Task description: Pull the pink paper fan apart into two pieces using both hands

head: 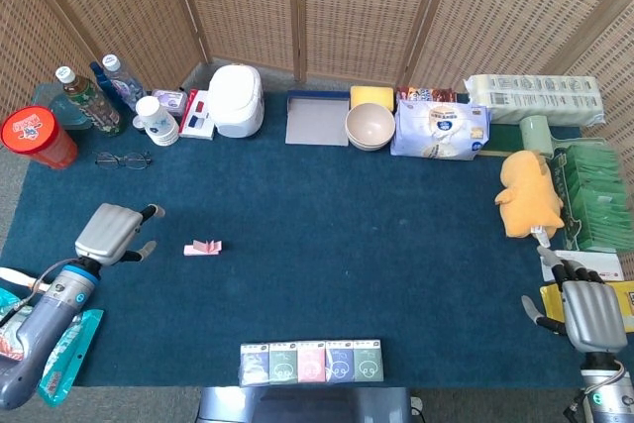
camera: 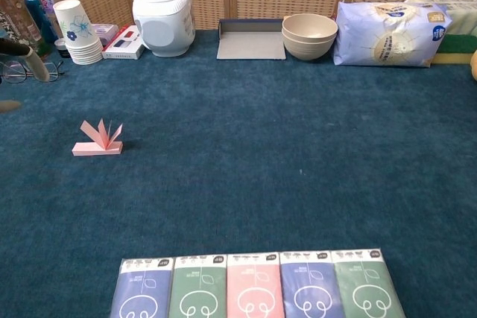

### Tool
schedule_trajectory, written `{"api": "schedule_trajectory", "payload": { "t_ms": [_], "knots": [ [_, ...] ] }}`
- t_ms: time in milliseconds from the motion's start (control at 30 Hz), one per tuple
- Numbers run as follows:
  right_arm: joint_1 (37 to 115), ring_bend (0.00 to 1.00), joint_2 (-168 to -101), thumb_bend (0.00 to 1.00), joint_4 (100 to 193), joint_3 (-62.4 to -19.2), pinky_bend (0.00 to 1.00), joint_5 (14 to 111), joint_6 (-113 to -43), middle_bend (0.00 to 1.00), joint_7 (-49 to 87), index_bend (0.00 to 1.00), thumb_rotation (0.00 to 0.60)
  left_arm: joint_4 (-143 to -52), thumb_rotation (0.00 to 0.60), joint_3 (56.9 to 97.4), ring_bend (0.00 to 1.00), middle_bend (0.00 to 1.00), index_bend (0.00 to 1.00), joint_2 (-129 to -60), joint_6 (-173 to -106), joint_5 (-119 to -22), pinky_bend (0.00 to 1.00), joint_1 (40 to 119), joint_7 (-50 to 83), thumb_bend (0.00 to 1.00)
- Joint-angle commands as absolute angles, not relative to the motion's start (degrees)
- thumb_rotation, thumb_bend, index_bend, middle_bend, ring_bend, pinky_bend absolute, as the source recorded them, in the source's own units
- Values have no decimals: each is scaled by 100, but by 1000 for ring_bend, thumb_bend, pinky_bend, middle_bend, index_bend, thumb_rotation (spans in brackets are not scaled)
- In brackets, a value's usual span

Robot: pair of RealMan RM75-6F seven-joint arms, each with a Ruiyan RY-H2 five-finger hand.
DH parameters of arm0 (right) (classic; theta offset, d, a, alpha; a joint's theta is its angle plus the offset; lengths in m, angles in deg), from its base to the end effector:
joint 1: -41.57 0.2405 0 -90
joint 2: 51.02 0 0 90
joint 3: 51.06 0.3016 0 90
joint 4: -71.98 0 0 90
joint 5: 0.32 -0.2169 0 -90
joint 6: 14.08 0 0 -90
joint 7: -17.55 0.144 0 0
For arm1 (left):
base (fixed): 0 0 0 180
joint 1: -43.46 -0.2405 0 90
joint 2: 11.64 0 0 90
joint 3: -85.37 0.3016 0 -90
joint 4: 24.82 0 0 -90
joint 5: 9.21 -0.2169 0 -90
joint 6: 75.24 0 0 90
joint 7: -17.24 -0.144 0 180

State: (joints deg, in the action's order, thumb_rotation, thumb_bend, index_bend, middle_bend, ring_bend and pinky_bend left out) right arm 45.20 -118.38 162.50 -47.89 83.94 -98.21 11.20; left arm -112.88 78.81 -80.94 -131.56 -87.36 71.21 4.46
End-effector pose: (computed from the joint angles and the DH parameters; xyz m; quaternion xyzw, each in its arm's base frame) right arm -0.3651 -0.1786 0.1550 0.5996 -0.3792 0.3487 0.6125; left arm -0.2961 0.3256 0.0970 -0.7512 -0.3369 -0.2904 0.4877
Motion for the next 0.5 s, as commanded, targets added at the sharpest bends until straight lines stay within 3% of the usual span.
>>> {"api": "schedule_trajectory", "payload": {
  "t_ms": [33, 500],
  "knots": [
    [4519, 282, -11852, 333, 16226, -4789, 380, 8400, -9822, 337, 1148, 153, 446, -11250, 600, 7929, 1000, 980, 307, -8209, -13159, -8621, 1000, 7129, 323, 339],
    [4492, 287, -11913, 333, 16091, -4800, 382, 8400, -9835, 337, 1279, 151, 445, -11145, 600, 8041, 1000, 980, 306, -8604, -13001, -8306, 1000, 7264, 116, 345]
  ]
}}
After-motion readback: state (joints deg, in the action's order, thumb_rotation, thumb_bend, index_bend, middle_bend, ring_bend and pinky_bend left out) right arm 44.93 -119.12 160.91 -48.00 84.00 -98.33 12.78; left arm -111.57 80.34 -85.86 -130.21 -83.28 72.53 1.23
